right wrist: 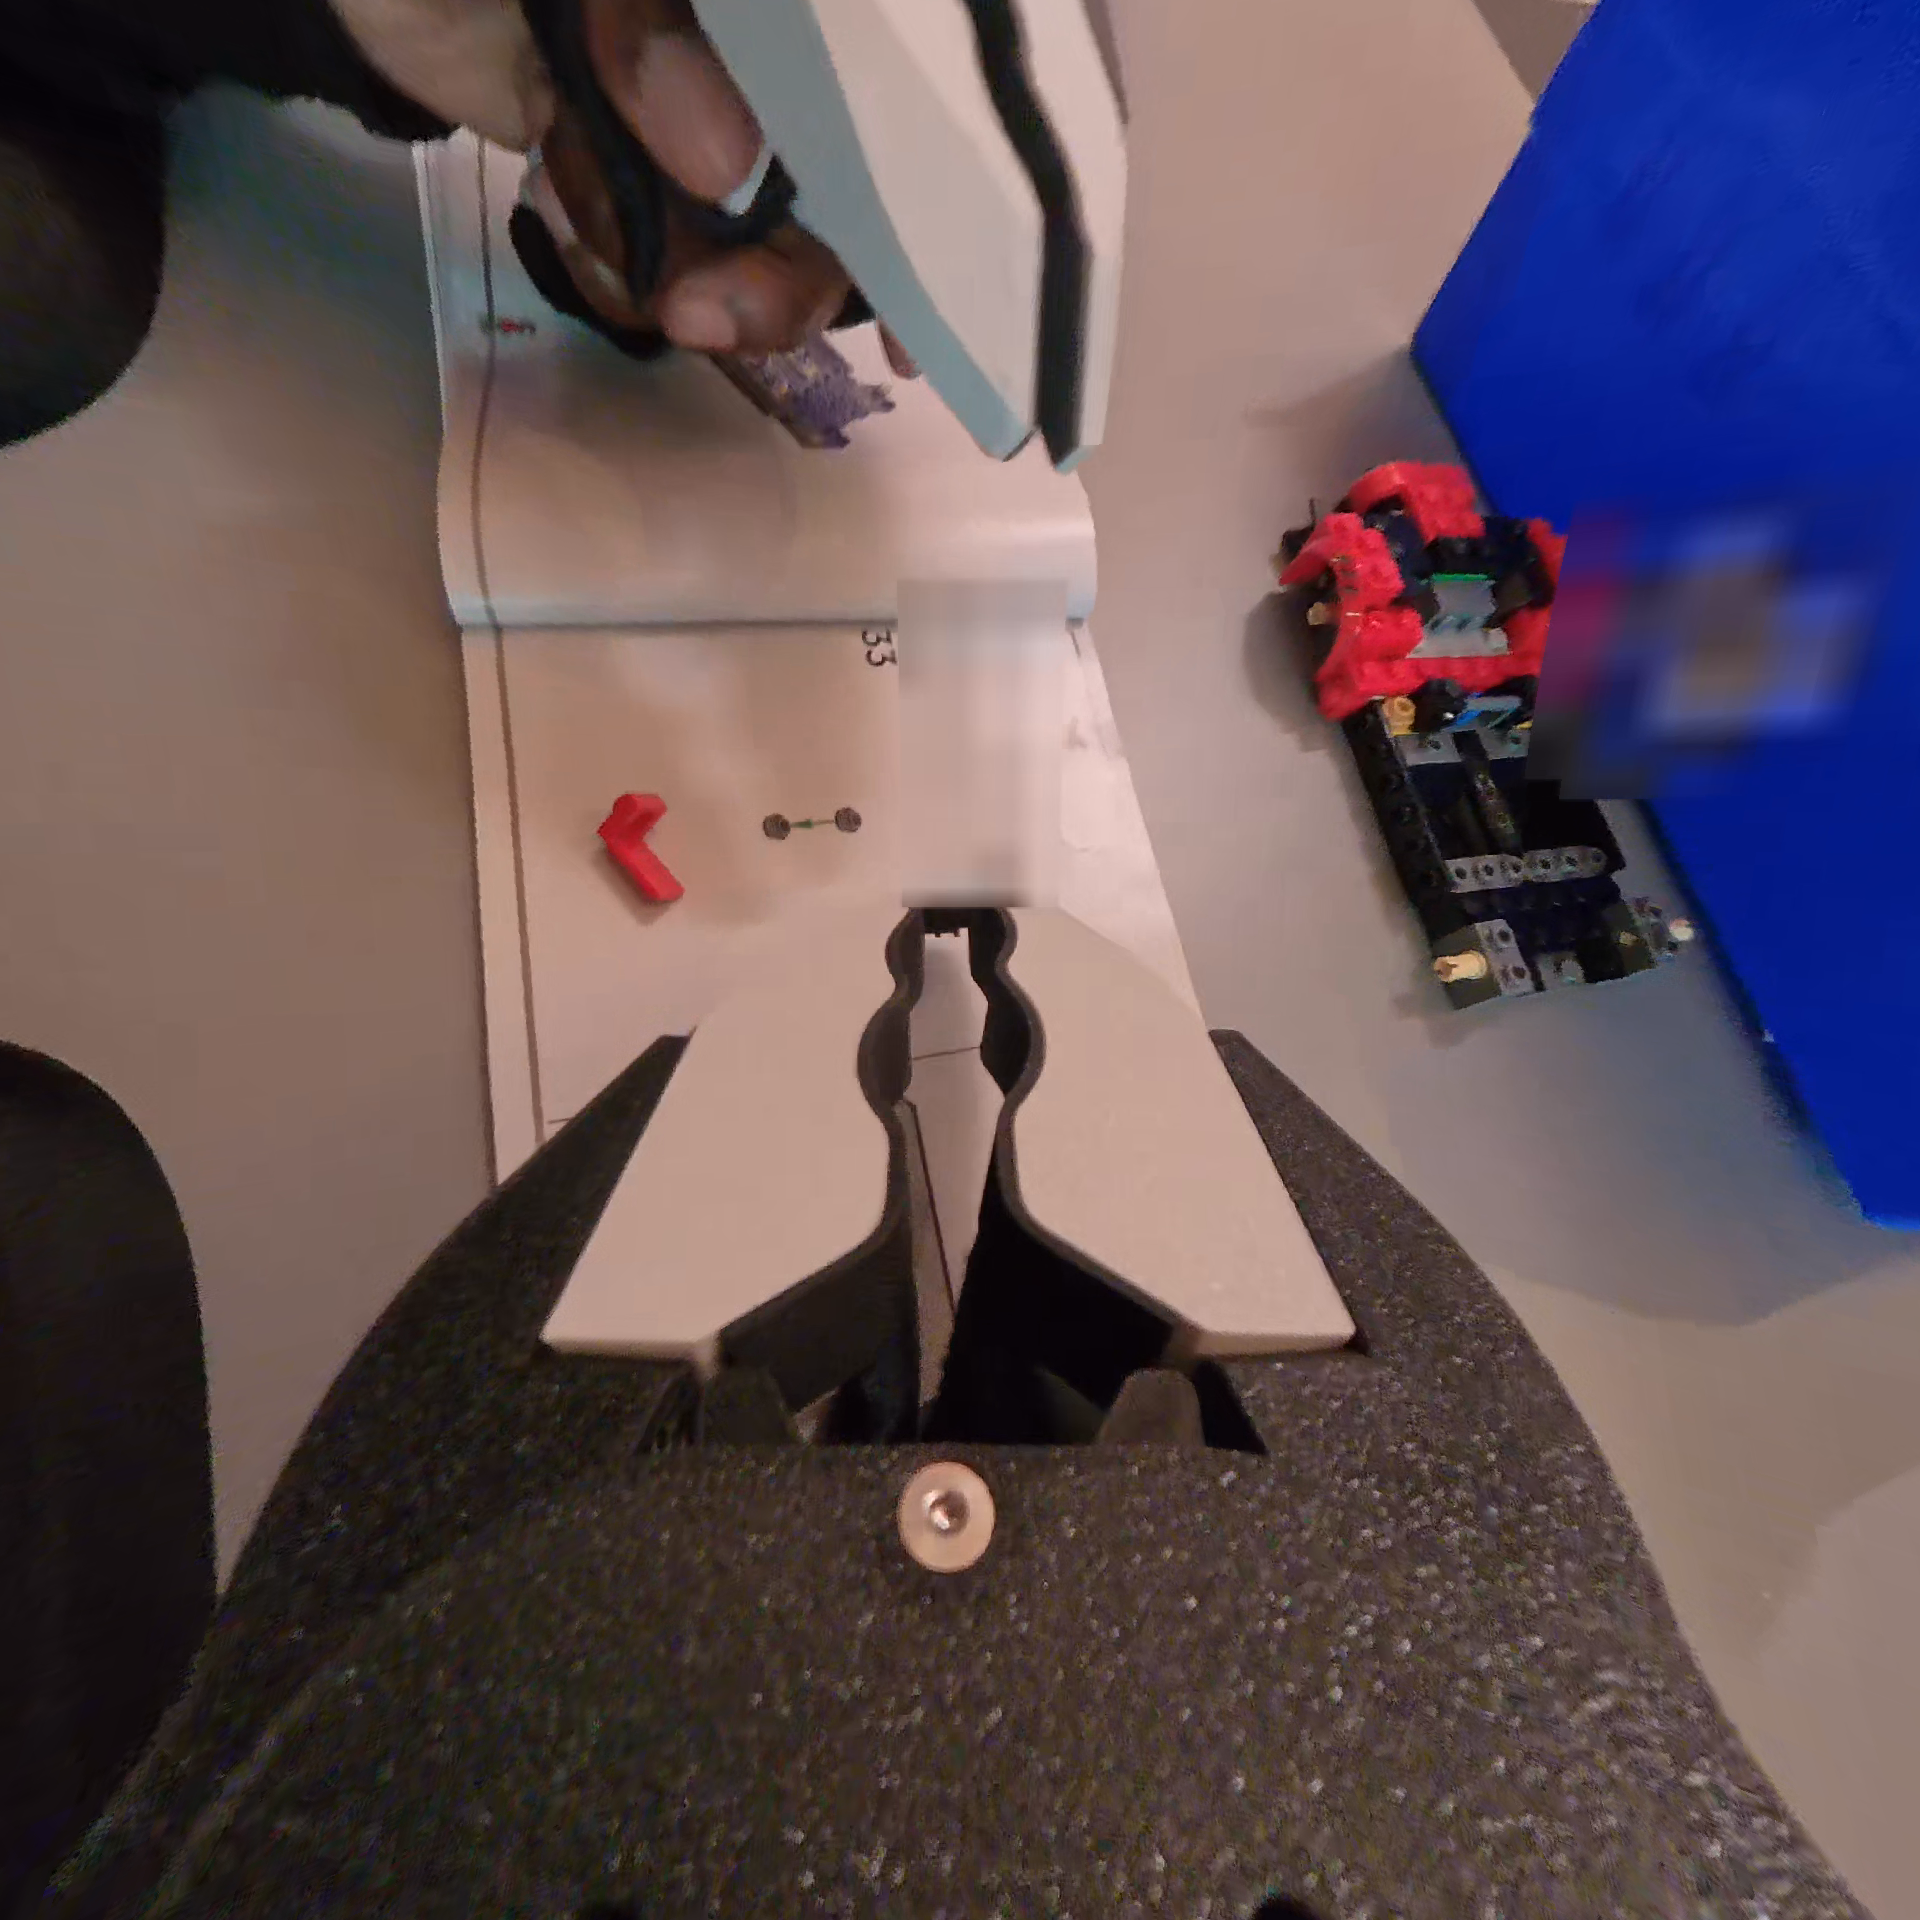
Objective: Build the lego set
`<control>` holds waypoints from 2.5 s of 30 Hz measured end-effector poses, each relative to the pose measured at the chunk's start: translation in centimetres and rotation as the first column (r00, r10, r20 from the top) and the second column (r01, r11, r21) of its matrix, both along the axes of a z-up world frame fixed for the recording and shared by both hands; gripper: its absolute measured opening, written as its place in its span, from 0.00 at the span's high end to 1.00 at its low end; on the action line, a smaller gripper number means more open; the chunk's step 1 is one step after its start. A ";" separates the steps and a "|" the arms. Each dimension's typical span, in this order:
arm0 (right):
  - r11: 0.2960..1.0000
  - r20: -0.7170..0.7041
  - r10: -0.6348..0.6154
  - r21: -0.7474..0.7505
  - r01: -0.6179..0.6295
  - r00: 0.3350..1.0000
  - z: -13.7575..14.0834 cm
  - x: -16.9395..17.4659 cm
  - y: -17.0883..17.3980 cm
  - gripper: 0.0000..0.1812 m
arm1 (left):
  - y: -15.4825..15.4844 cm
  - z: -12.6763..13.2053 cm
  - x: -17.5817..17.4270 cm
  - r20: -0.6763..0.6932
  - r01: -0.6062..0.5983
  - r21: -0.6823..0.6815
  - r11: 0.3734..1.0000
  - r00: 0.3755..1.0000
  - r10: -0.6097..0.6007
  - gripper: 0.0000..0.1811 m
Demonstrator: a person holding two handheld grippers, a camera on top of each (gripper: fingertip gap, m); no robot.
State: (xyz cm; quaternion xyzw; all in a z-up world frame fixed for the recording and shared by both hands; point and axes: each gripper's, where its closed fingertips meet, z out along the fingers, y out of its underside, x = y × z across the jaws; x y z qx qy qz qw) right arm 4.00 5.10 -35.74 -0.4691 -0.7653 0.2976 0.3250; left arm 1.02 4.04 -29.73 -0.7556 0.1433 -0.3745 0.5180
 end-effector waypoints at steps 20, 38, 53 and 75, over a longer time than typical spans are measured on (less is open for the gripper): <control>0.980 0.085 0.093 -0.186 -0.076 0.992 -0.7 0.4 -2.2 0.95 | 0.0 -0.5 0.2 0.022 0.022 -0.053 0.998 1.000 -0.021 0.95; 0.994 0.049 0.045 -0.098 -0.040 0.998 -0.4 -0.4 -1.5 0.71 | -1.5 -4.0 2.5 -0.315 0.133 -0.159 0.978 0.932 -0.178 0.96; 0.985 -0.059 0.036 -0.167 -0.045 0.998 1.8 -0.2 -1.3 0.71 | -1.2 -5.9 3.4 -0.476 0.108 -0.179 0.978 0.860 -0.182 0.97; -0.177 -0.733 -0.619 -0.217 -0.960 0.280 36.4 12.0 -2.1 0.20 | -0.3 -1.6 0.8 -0.095 0.025 -0.090 0.996 0.995 -0.033 0.97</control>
